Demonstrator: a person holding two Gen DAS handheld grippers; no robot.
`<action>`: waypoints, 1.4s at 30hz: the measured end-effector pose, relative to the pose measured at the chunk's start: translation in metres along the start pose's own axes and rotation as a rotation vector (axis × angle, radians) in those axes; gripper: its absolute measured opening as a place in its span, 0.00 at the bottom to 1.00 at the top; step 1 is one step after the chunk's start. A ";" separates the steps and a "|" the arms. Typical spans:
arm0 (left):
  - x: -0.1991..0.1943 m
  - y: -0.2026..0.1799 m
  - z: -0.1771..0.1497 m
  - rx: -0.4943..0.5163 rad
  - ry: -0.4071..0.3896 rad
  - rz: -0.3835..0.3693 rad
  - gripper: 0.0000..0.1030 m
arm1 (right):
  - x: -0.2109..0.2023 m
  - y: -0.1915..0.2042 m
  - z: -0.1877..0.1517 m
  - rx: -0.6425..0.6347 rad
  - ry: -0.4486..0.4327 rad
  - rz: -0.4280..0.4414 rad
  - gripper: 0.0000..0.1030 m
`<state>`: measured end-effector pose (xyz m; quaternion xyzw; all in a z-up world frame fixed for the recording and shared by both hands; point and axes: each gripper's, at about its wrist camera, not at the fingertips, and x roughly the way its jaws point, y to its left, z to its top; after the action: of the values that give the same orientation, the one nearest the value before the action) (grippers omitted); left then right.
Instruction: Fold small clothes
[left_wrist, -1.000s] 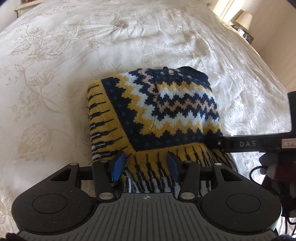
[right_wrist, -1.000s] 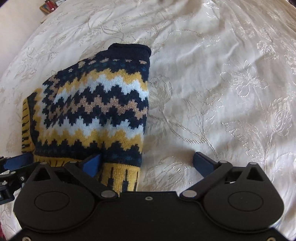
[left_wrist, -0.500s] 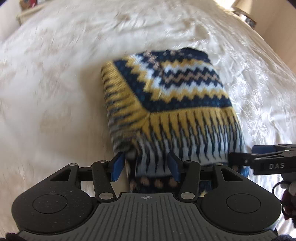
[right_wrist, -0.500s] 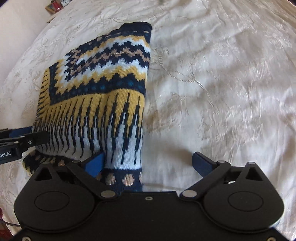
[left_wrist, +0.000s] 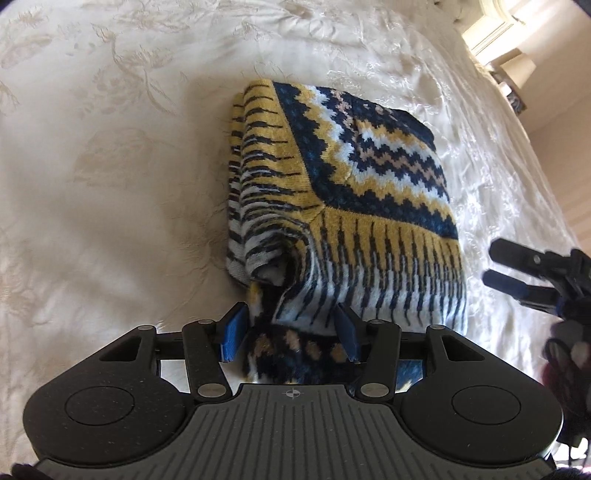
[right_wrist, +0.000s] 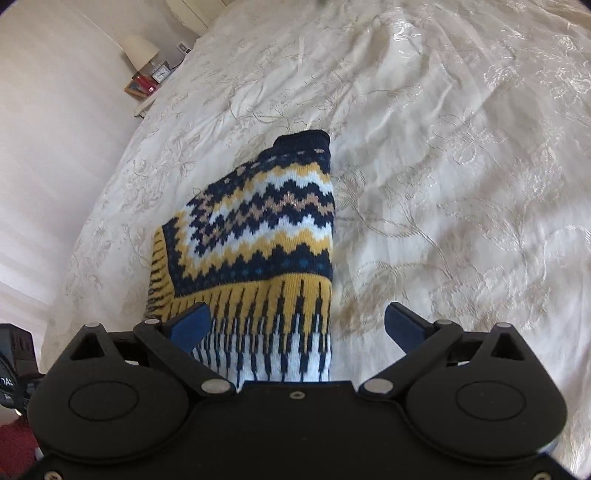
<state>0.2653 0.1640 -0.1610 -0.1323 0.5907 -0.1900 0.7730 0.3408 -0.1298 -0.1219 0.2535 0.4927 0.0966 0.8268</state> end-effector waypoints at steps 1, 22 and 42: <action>0.003 0.001 0.001 -0.009 0.006 -0.007 0.50 | 0.000 0.000 0.000 0.000 0.000 0.000 0.98; 0.030 0.015 0.018 -0.081 0.113 -0.328 0.31 | 0.084 0.001 0.040 -0.045 0.208 0.180 0.50; 0.026 -0.095 -0.063 0.046 0.237 -0.194 0.39 | -0.085 -0.092 -0.058 -0.020 0.230 -0.044 0.64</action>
<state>0.1977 0.0687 -0.1598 -0.1474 0.6579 -0.2915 0.6786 0.2406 -0.2242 -0.1268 0.2217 0.5889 0.1119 0.7691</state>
